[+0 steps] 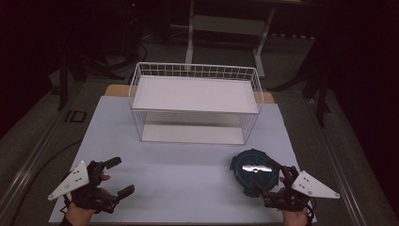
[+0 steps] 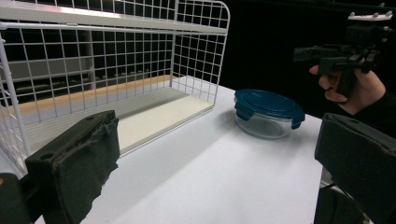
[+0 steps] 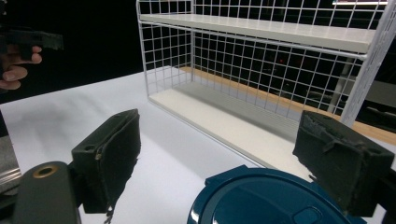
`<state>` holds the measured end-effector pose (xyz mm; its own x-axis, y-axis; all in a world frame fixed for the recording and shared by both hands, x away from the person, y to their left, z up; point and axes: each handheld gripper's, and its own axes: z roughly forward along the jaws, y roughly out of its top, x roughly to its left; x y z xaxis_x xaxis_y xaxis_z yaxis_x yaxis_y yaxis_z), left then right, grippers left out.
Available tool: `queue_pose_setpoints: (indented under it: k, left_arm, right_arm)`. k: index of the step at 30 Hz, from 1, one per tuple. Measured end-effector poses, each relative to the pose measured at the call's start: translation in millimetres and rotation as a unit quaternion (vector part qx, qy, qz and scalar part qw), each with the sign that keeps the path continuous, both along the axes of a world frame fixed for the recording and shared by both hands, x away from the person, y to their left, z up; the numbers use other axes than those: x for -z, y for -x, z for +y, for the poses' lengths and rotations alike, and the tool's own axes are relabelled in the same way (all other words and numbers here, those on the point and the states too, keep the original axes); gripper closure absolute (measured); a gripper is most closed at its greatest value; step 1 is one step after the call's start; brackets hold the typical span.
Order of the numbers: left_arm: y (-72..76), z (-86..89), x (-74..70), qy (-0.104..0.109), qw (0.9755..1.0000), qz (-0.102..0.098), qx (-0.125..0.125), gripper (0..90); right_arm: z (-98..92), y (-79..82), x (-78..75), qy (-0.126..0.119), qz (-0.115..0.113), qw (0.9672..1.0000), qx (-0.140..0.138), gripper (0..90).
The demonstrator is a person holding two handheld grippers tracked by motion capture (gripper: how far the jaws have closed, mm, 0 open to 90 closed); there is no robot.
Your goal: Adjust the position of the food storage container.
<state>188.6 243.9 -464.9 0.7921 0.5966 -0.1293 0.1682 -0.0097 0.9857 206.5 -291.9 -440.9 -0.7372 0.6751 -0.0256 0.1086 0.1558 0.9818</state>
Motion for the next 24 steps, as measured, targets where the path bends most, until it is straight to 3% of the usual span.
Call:
queue_pose_setpoints:
  k: [7,11,17,19,24]
  left_arm:
    - [0.9,-0.3,-1.3,-0.001,1.0,-0.004,0.001,0.4]
    - [0.8,0.3,-1.4,0.001,1.0,-0.004,0.001,0.4]
    - [0.1,0.3,-0.7,0.0,1.0,-0.003,0.001,0.4]
    - [0.1,0.2,-0.6,-0.001,1.0,-0.003,0.002,0.4]
    - [0.5,-0.3,-0.5,0.0,1.0,-0.003,0.002,0.4]
  right_arm:
    - [1.3,1.3,-12.2,0.006,-0.008,0.9999,0.007,13.0]
    - [1.5,-2.5,-21.1,-0.005,-0.002,0.9999,0.014,13.4]
    - [0.1,-7.7,-28.3,0.006,0.006,0.9996,0.027,13.9]
    - [-3.1,-10.0,-28.3,0.005,0.01,0.9996,0.027,15.3]
    - [-15.5,-17.3,-26.3,0.007,0.038,0.9989,0.025,28.5]
